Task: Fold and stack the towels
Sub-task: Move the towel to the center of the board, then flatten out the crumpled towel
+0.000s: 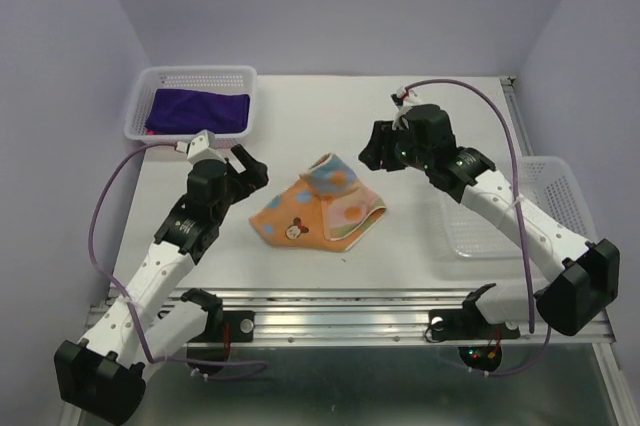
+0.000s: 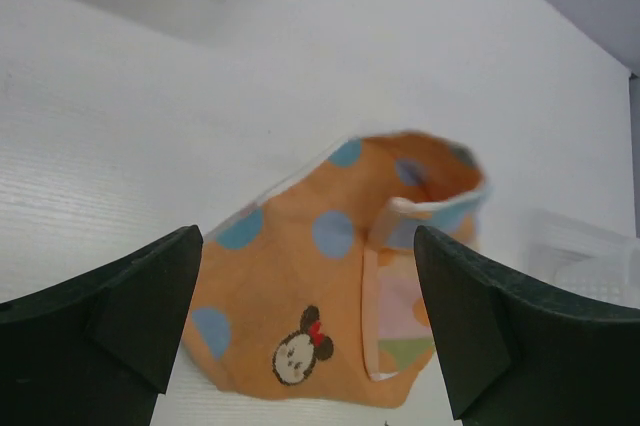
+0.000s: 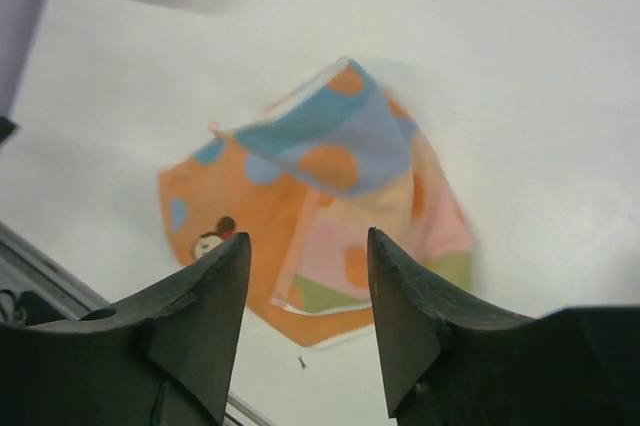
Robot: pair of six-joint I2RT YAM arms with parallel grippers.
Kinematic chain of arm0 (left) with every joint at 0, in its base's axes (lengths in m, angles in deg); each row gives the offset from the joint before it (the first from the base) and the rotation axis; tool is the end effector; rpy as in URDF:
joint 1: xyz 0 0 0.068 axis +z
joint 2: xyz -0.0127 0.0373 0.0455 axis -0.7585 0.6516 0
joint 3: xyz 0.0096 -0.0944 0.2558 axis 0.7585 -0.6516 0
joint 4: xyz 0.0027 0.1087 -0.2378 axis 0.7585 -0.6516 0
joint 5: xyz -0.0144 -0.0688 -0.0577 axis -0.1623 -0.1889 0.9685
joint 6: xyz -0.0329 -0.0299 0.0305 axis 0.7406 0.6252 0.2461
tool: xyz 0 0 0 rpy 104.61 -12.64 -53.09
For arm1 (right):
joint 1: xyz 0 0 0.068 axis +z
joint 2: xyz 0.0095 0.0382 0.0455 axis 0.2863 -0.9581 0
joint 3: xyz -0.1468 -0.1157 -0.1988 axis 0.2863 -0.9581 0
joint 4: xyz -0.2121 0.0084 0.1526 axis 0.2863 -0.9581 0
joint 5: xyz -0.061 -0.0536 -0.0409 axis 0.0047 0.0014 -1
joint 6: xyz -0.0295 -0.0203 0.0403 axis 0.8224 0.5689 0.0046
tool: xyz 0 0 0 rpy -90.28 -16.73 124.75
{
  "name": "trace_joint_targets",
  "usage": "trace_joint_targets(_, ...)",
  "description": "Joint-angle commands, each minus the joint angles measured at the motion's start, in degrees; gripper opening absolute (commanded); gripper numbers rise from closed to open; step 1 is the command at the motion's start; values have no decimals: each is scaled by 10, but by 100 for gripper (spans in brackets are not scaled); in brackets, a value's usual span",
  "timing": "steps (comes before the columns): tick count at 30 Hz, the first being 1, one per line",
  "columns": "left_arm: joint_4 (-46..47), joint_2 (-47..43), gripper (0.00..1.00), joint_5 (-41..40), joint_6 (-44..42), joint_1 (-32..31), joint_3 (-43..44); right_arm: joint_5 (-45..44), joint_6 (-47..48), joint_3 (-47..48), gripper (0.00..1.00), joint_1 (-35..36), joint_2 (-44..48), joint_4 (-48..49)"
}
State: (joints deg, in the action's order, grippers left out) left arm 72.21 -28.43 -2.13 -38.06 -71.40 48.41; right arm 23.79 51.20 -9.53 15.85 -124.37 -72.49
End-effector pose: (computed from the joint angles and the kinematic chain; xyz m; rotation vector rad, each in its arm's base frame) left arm 0.1841 -0.0673 0.3042 -0.3728 1.8506 -0.5305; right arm 0.2525 0.1649 0.3600 -0.2572 2.0804 0.6916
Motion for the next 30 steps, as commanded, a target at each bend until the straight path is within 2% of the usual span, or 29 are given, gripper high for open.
trace_joint_targets(1,-6,18,99,-6,24,-1,-15,-194,-51,-76,61,-2,25,-16)
trace_joint_targets(3,-2,42,99,7,26,-1,-22,-221,-50,-80,76,-2,36,-40)
trace_joint_targets(5,10,64,99,34,26,-1,-30,-191,-36,-95,100,-2,43,-47)
trace_joint_targets(8,67,86,99,101,0,-2,-40,-121,-51,-129,100,8,47,-38)
trace_joint_targets(11,145,150,99,183,-44,-1,-38,-74,-85,-187,100,46,38,10)
trace_joint_targets(15,185,262,99,210,-76,-2,13,-6,-131,-250,100,78,10,86)
trace_joint_targets(16,185,311,97,204,-85,-2,43,-1,-140,-254,100,82,-3,105)
trace_joint_targets(21,170,433,86,237,-108,-2,131,-14,-156,-256,100,88,-37,131)
trace_joint_targets(23,172,462,85,232,-108,-1,156,-30,-166,-259,100,88,-45,137)
trace_joint_targets(28,165,542,69,237,-118,-2,201,-87,-177,-237,100,88,-87,125)
trace_joint_targets(30,161,561,45,239,-118,-2,221,-103,-177,-220,100,88,-109,114)
